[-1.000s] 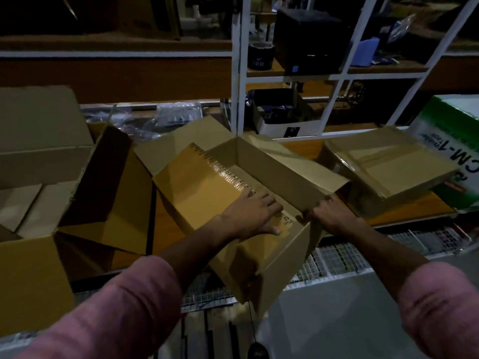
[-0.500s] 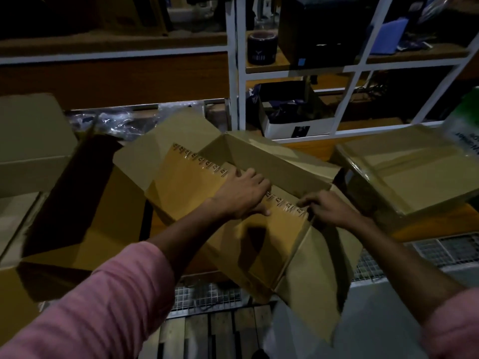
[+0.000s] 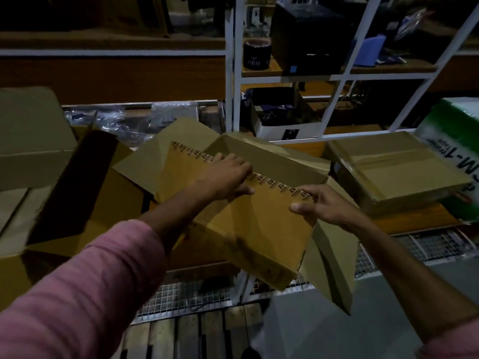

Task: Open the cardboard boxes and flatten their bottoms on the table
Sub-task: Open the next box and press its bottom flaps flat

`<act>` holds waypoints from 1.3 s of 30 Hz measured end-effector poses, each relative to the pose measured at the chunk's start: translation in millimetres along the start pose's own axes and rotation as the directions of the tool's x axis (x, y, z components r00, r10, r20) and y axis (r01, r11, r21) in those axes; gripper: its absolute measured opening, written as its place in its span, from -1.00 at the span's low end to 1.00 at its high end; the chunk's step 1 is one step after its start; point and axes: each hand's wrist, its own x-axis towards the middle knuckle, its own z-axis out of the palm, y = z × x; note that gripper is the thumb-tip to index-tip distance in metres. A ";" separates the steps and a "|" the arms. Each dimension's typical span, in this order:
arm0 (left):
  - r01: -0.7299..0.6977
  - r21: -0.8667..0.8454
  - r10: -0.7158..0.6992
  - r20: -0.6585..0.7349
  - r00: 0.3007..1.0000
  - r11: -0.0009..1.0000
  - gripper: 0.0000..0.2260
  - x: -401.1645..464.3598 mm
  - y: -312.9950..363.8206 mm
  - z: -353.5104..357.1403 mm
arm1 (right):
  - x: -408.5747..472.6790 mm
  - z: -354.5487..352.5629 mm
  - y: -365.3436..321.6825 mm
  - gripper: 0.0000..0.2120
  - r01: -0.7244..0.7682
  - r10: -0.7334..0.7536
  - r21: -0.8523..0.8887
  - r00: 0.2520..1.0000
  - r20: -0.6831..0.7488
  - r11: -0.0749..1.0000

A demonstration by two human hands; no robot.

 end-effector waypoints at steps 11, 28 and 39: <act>-0.131 0.076 0.133 -0.027 0.991 0.988 -0.66 -73.0 28.5 -47.1 | -65.2 3.5 -57.9 -0.71 -0.046 0.103 -0.250 0.969 0.223 0.967; 0.088 -0.178 -0.035 0.278 0.960 0.980 -0.40 -159.2 -6.4 71.6 | -70.7 183.7 6.0 -0.52 -0.225 0.127 -0.571 0.970 -0.206 0.789; 0.379 -0.240 -0.355 0.140 0.924 0.894 -0.26 -156.7 -31.7 119.0 | -63.2 219.2 35.4 -0.51 -0.534 0.088 -0.643 0.802 -0.591 0.550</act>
